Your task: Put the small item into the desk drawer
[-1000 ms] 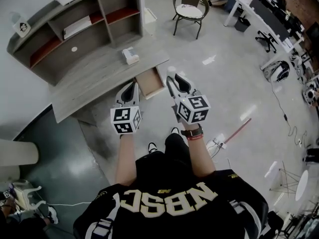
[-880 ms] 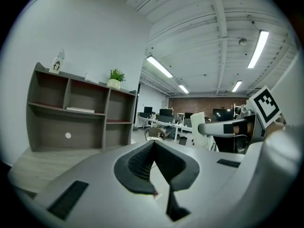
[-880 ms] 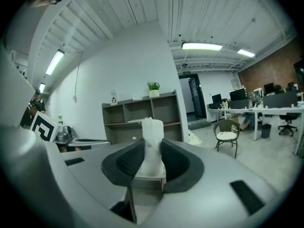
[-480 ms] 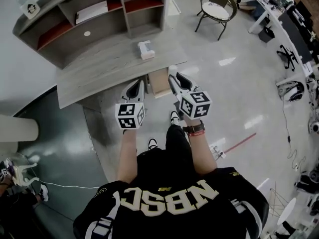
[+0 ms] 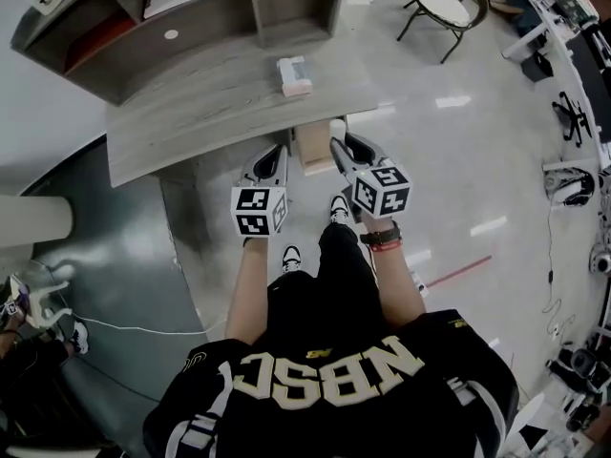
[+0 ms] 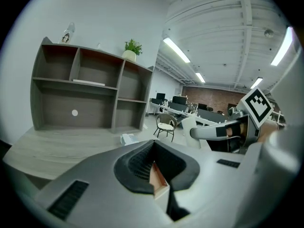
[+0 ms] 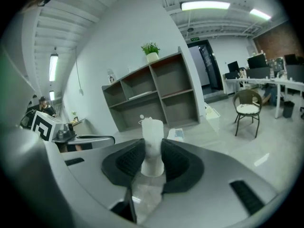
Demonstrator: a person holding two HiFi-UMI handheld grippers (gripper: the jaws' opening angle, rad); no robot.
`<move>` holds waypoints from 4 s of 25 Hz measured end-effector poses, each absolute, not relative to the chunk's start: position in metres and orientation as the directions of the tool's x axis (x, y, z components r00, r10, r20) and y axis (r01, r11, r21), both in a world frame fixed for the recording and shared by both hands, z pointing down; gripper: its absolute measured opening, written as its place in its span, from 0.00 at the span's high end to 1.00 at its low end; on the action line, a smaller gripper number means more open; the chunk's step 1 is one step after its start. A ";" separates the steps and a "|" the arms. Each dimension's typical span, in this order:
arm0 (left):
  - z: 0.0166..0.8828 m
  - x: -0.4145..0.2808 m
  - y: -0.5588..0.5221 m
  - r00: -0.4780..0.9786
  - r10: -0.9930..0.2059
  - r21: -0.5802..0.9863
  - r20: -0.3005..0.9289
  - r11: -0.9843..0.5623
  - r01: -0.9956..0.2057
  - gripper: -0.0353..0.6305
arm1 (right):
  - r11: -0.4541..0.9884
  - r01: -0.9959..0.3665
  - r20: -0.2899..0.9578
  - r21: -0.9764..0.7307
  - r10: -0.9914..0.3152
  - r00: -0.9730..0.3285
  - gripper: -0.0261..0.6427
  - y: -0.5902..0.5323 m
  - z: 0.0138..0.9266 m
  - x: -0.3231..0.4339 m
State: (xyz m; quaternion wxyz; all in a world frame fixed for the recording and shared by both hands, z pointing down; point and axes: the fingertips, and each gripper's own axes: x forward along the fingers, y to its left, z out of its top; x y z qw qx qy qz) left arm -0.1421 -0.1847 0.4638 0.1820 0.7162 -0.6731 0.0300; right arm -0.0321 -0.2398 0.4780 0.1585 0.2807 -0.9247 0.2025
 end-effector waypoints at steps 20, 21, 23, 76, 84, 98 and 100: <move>0.561 -0.143 -0.202 0.092 -0.892 0.303 0.443 0.052 -0.951 0.93 | 0.805 -0.506 0.631 -0.308 -0.225 -0.743 0.79 -0.251 0.615 -0.042; 0.565 -0.143 -0.202 0.092 -0.889 0.306 0.448 0.056 -0.950 0.93 | 0.812 -0.497 0.639 -0.305 -0.212 -0.739 0.79 -0.251 0.622 -0.043; 0.575 -0.144 -0.205 0.092 -0.883 0.312 0.460 0.063 -0.948 0.93 | 0.827 -0.477 0.657 -0.297 -0.186 -0.731 0.79 -0.253 0.635 -0.046; 0.757 -0.126 -0.220 0.110 -0.750 0.365 0.653 0.184 -0.913 0.93 | 0.915 0.400 0.949 0.049 0.082 -0.304 0.79 -0.269 0.908 -0.060; 0.765 -0.129 -0.210 0.099 -0.738 0.356 0.667 0.200 -0.913 0.93 | 0.902 0.427 0.962 0.061 0.061 -0.265 0.78 -0.273 0.930 -0.058; 0.744 -0.131 -0.204 0.103 -0.747 0.343 0.656 0.174 -0.923 0.93 | 0.969 0.246 0.957 0.013 0.059 -0.284 0.73 -0.276 0.904 -0.050; 0.741 -0.131 -0.202 0.109 -0.750 0.343 0.653 0.164 -0.925 0.93 | 0.975 0.221 0.955 0.017 0.049 -0.294 0.74 -0.275 0.896 -0.048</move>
